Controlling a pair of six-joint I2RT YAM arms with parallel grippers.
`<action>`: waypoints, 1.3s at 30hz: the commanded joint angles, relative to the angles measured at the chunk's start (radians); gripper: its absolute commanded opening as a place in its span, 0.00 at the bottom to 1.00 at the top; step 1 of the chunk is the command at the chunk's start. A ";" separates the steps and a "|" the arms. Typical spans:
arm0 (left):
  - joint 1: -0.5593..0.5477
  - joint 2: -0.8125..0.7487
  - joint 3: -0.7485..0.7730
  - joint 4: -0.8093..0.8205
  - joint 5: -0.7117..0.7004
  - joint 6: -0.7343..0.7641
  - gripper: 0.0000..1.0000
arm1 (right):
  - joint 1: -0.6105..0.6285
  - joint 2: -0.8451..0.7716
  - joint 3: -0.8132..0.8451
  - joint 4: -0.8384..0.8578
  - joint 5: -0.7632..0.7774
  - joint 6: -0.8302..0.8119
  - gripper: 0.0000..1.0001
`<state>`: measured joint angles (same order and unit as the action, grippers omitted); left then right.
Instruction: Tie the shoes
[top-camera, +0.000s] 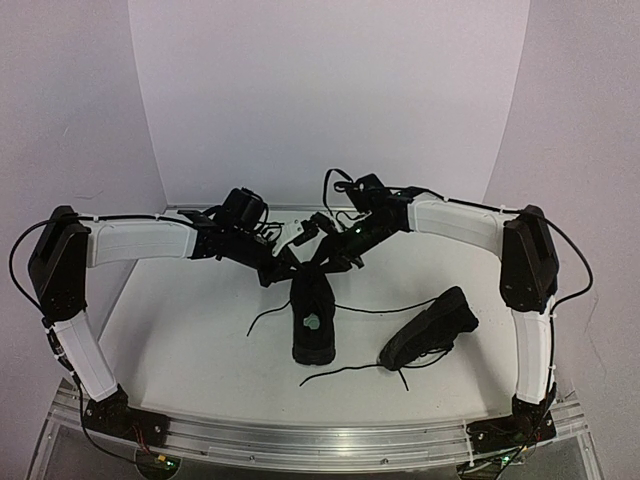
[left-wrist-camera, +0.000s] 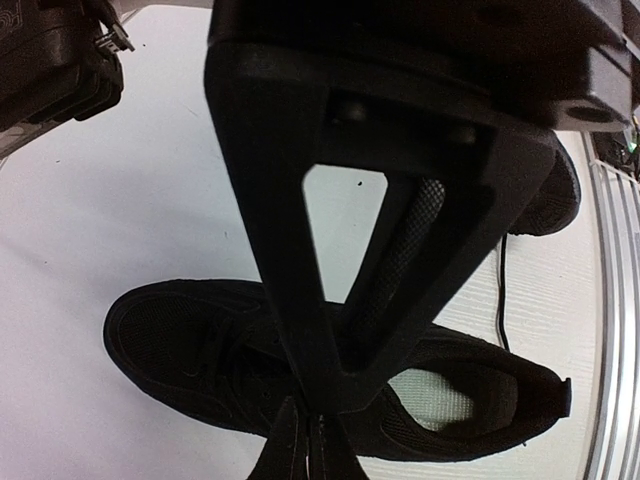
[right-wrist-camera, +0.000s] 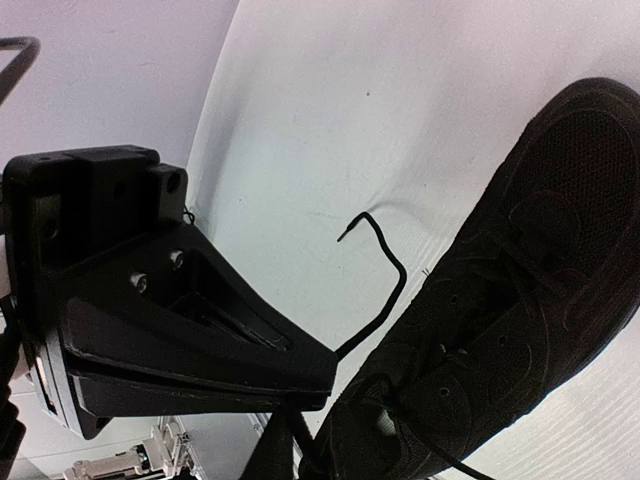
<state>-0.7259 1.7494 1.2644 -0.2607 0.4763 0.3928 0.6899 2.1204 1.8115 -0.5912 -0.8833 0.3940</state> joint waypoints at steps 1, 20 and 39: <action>-0.006 -0.011 0.066 0.008 0.014 0.014 0.02 | 0.001 -0.061 0.041 0.013 0.017 -0.005 0.01; -0.006 -0.048 -0.058 0.179 -0.004 -0.130 0.78 | -0.010 -0.094 0.019 0.014 0.049 0.009 0.00; -0.023 0.004 -0.036 0.201 0.017 -0.147 0.34 | -0.012 -0.097 0.013 0.015 0.072 0.025 0.00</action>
<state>-0.7416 1.7573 1.1919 -0.0940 0.4868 0.2366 0.6830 2.0846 1.8141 -0.5914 -0.8242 0.4135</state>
